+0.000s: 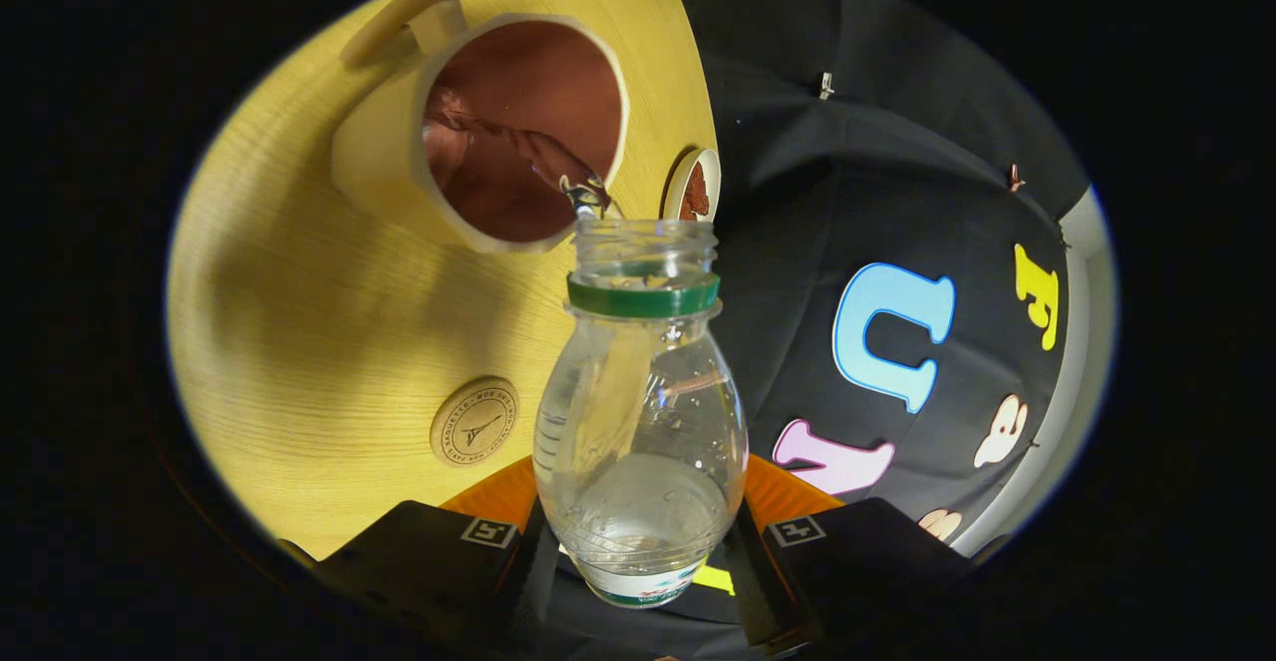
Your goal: Take the bottle from table, then pour the juice into the cup, finally place the bottle on the coaster
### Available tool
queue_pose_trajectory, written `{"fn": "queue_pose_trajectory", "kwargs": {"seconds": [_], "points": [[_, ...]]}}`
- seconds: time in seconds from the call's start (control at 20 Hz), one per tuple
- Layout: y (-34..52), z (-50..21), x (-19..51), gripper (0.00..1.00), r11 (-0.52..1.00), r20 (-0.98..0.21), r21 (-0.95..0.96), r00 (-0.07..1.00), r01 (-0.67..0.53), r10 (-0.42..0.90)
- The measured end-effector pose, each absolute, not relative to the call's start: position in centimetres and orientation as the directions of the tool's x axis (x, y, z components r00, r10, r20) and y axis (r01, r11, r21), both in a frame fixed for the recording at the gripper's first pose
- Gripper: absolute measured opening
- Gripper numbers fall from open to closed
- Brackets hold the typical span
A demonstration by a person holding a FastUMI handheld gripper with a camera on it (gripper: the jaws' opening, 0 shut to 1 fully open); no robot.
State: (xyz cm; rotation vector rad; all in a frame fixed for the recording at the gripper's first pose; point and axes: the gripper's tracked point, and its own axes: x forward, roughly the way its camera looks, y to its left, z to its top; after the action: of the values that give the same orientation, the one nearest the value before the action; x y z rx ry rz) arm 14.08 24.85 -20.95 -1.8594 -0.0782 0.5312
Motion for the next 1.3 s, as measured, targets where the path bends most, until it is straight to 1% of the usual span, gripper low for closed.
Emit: {"fn": "queue_pose_trajectory", "kwargs": {"seconds": [0.2, 0.35, 1.05, 1.3], "points": [[24.9, -20.6, 14.5, 0.76, -0.381, -0.314, -0.907, 0.892, -0.181, 0.324], [25.8, -19.9, 14.5, 0.76, -0.408, -0.295, -0.902, 0.888, -0.137, 0.353], [26.5, -19.2, 15.2, 0.76, -0.457, -0.286, -0.885, 0.883, -0.094, 0.373], [27.0, -18.1, 15.6, 0.76, -0.492, -0.270, -0.869, 0.875, -0.041, 0.403]]}}
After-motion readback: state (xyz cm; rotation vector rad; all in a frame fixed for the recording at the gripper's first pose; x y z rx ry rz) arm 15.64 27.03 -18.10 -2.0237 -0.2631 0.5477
